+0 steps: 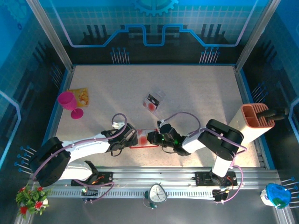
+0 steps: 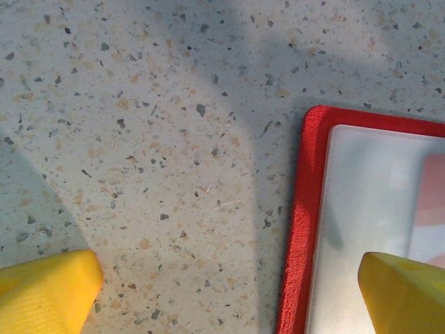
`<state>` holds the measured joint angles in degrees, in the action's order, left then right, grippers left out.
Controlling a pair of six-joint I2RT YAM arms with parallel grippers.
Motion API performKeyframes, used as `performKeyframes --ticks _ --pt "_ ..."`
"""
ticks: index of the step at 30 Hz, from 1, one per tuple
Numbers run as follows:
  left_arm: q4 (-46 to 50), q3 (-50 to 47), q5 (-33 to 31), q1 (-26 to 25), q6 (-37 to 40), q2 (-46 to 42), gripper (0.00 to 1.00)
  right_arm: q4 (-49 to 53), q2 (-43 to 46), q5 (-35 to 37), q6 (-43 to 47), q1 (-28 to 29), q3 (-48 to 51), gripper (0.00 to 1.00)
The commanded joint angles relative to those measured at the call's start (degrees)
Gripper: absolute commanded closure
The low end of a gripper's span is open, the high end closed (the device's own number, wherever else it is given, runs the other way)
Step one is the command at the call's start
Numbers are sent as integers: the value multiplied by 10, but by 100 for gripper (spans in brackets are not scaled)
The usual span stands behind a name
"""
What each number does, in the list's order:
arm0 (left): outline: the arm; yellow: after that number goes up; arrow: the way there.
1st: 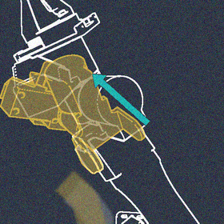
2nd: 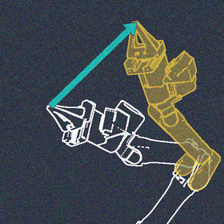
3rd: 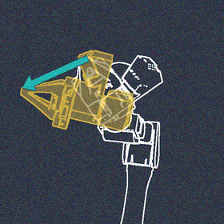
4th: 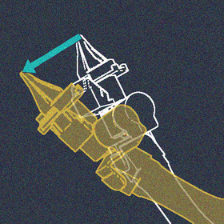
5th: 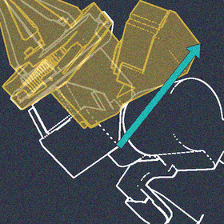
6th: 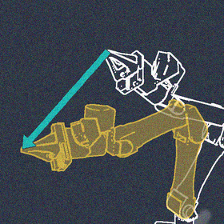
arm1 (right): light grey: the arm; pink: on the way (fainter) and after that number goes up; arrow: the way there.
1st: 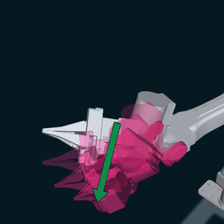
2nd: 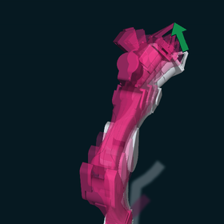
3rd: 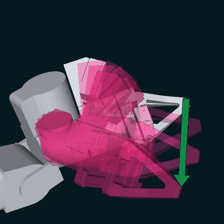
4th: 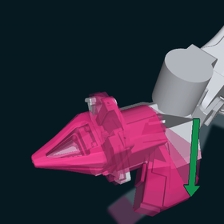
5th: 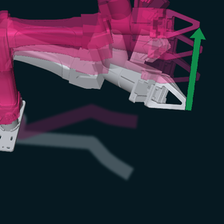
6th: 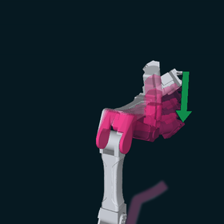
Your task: Put the credit cards into the card holder
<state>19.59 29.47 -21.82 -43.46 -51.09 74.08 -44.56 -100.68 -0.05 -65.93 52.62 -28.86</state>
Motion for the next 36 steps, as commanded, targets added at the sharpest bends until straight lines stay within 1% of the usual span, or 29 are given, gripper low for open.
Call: performKeyframes --ticks 1,3,4,6,7,9,11,13,15,17,19,22,24,27,28,36 --pt "36 -20 5 -1 -7 10 2 67 -20 -22 18 16 -21 100" --pt "35 -18 4 -1 -7 10 2 90 -21 -35 30 18 -35 100" --pt "36 -16 3 -1 -7 9 2 104 -19 -42 38 19 -41 95" --pt "40 -10 2 -1 -8 5 2 138 -2 -51 59 17 -50 80" --pt "43 -7 1 -1 -9 0 1 164 12 -53 74 15 -55 74" --pt "50 -1 -2 0 -11 -11 1 213 45 -51 98 12 -63 67" --pt "57 3 -4 0 -15 -26 1 264 76 -49 126 7 -76 66" --pt "68 8 -8 2 -19 -41 1 335 102 -38 163 3 -96 66" --pt "79 10 -12 6 -24 -54 1 379 116 -27 198 2 -117 68" --pt "89 10 -14 11 -28 -63 1 415 117 -24 229 0 -141 72" --pt "97 7 -14 18 -33 -71 1 440 109 -26 259 -1 -166 79" --pt "106 0 -15 27 -38 -72 1 459 85 -34 282 1 -196 86" --pt "105 -6 -11 32 -41 -68 1 464 67 -35 288 1 -208 89" --pt "99 -12 -9 36 -44 -61 1 466 46 -36 291 3 -212 91" --pt "96 -13 -9 37 -44 -57 1 468 39 -35 292 5 -230 92" --pt "66 -19 0 43 -30 -15 1 490 -4 -24 303 17 -262 93"
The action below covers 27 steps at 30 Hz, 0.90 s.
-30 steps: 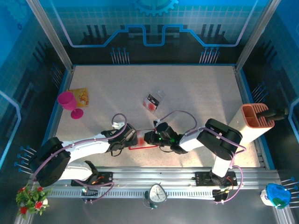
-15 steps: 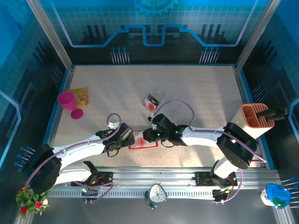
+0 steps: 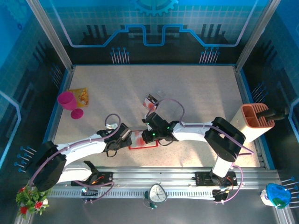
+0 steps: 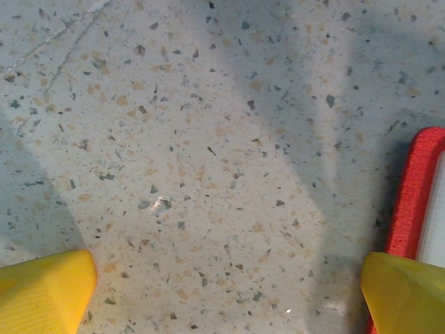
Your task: Put the credit cards into the card holder
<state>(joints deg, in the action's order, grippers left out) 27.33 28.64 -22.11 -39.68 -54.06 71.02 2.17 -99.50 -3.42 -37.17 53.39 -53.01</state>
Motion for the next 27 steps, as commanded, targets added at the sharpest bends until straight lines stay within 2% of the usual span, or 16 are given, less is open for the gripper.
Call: performKeyframes --ticks 1,14,23,27 --pt "-17 -12 4 5 1 19 1 25 -21 12 16 10 -24 93" --pt "-40 -19 11 6 5 36 1 44 -96 6 8 44 -82 97" --pt "-37 -20 10 6 6 30 1 44 -6 33 5 29 -51 97" --pt "-42 -22 11 6 6 30 1 53 5 37 12 16 -44 97"
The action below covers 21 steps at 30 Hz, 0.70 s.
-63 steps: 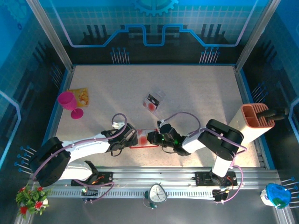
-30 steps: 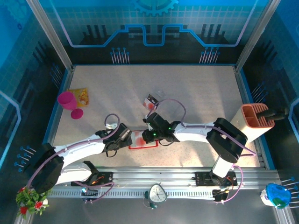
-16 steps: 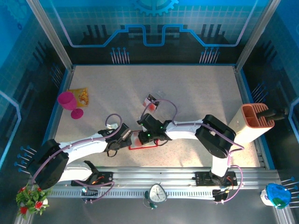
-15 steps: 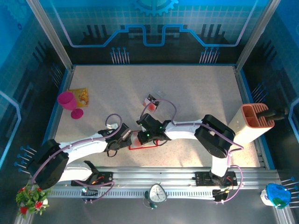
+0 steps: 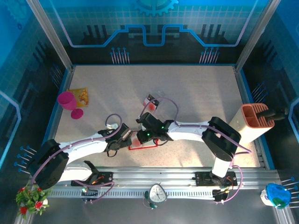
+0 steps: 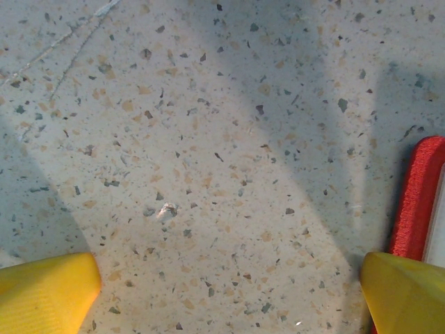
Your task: Put the credit cards into the card holder
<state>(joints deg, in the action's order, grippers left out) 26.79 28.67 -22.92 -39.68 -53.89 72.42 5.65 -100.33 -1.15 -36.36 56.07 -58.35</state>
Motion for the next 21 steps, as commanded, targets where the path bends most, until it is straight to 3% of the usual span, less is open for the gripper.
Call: performKeyframes --ticks 1,21 --pt "-37 -23 20 6 4 16 1 21 12 15 6 -12 9 97" --pt "-43 -23 20 6 9 18 1 5 -63 0 3 -12 -6 99"
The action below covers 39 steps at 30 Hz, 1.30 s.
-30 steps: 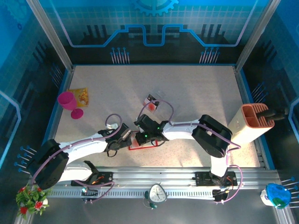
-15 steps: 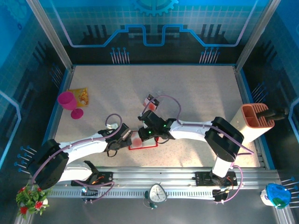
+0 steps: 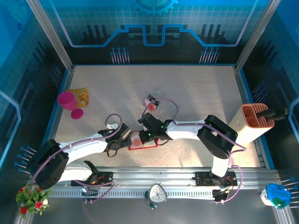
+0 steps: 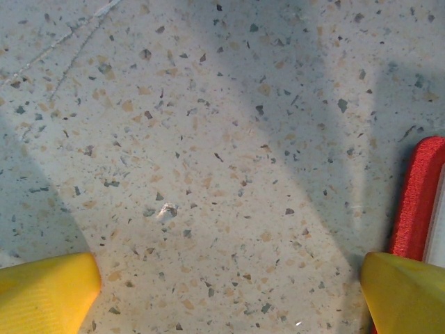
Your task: Put the credit cards into the card holder
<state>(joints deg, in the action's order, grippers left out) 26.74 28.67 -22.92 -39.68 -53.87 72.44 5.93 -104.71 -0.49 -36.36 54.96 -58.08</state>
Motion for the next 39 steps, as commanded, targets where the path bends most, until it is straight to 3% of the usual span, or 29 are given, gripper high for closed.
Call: performKeyframes --ticks 1,16,25,32,35,39 --pt "-43 -24 20 6 10 19 1 3 -23 -7 4 1 -9 100" --pt "-45 -23 22 6 10 19 1 1 -40 -24 -10 17 -33 100" --pt "-8 -6 16 7 16 -36 1 0 63 -17 -20 -6 6 96" --pt "8 16 31 9 49 -153 1 -9 144 -4 -24 -53 71 82" --pt "8 32 38 10 64 -192 1 -19 161 -8 -22 -69 91 81" --pt "3 64 69 7 74 -183 1 -28 160 -11 -20 -78 95 82"
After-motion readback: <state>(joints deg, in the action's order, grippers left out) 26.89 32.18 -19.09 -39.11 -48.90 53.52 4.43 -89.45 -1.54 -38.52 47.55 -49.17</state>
